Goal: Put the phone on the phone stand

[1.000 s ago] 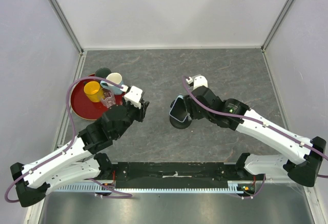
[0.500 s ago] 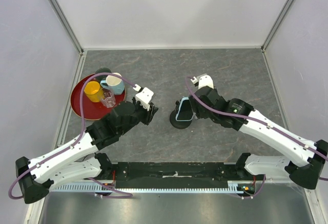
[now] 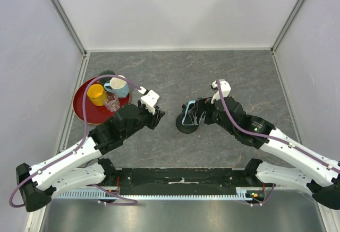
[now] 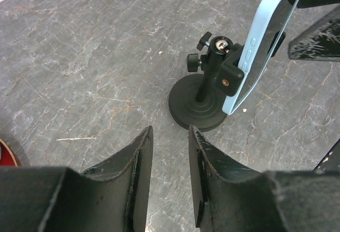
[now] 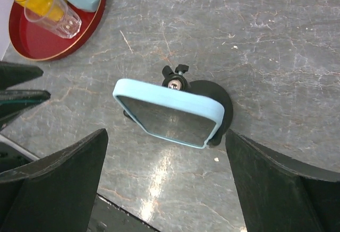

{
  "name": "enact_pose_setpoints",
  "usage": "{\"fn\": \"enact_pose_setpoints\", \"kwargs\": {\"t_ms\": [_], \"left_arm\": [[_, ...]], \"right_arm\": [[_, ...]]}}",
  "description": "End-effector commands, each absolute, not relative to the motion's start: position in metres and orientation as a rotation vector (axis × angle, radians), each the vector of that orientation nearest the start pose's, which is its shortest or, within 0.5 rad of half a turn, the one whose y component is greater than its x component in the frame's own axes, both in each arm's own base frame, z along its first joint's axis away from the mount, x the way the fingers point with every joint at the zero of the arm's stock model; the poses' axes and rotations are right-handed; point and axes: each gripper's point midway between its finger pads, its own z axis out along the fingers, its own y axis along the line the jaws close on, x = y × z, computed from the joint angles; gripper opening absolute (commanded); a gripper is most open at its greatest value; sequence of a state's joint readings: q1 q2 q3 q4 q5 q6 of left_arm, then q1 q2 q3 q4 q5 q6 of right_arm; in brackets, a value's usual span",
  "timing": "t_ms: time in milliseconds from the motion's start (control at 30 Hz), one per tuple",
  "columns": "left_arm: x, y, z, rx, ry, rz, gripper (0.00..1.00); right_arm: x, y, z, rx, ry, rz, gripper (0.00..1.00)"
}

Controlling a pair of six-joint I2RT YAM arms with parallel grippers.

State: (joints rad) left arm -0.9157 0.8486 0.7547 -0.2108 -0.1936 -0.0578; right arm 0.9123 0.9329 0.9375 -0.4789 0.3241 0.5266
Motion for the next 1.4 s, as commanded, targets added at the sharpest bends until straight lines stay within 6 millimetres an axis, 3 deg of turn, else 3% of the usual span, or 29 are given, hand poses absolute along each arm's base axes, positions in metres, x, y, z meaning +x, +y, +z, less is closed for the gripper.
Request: {"fn": "enact_pose_setpoints", "kwargs": {"t_ms": [0,167,267,567,733,867,967,1067,1133,1233,1267,1367], "left_arm": [[0.219,-0.239,0.258,0.641,1.732,-0.543,0.39],[0.219,-0.241,0.259,0.643,1.727,-0.557,0.39],[0.22,-0.241,0.258,0.643,1.733,-0.56,0.39],[0.223,-0.233,0.264,0.596,1.718,-0.543,0.36],[0.225,-0.23,0.262,0.591,1.731,-0.527,0.36],[0.226,-0.228,0.262,0.582,1.728,-0.514,0.36],[0.226,-0.228,0.262,0.584,1.729,-0.514,0.36],[0.225,-0.23,0.262,0.592,1.729,-0.523,0.36],[0.223,-0.234,0.261,0.612,1.726,-0.543,0.38],[0.215,-0.248,0.254,0.684,1.739,-0.612,0.4],[0.215,-0.254,0.249,0.711,1.754,-0.628,0.41],[0.207,-0.269,0.24,0.781,1.783,-0.698,0.42]], "right_arm": [[0.239,0.232,0.269,-0.035,1.926,0.646,0.98],[0.244,0.234,0.272,0.0,1.914,0.651,0.98],[0.247,0.234,0.263,0.034,1.951,0.607,0.98],[0.246,0.235,0.254,0.085,1.976,0.348,0.97],[0.244,0.241,0.243,0.083,1.989,0.273,0.71],[0.246,0.235,0.238,0.078,1.996,0.161,0.56],[0.246,0.232,0.234,0.049,2.003,0.092,0.38],[0.243,0.235,0.233,-0.019,2.008,0.101,0.34],[0.239,0.236,0.232,-0.074,2.0,0.139,0.36],[0.234,0.242,0.237,-0.163,1.997,0.21,0.56],[0.23,0.245,0.239,-0.208,1.996,0.234,0.69],[0.218,0.252,0.242,-0.35,1.991,0.328,0.88]]}}
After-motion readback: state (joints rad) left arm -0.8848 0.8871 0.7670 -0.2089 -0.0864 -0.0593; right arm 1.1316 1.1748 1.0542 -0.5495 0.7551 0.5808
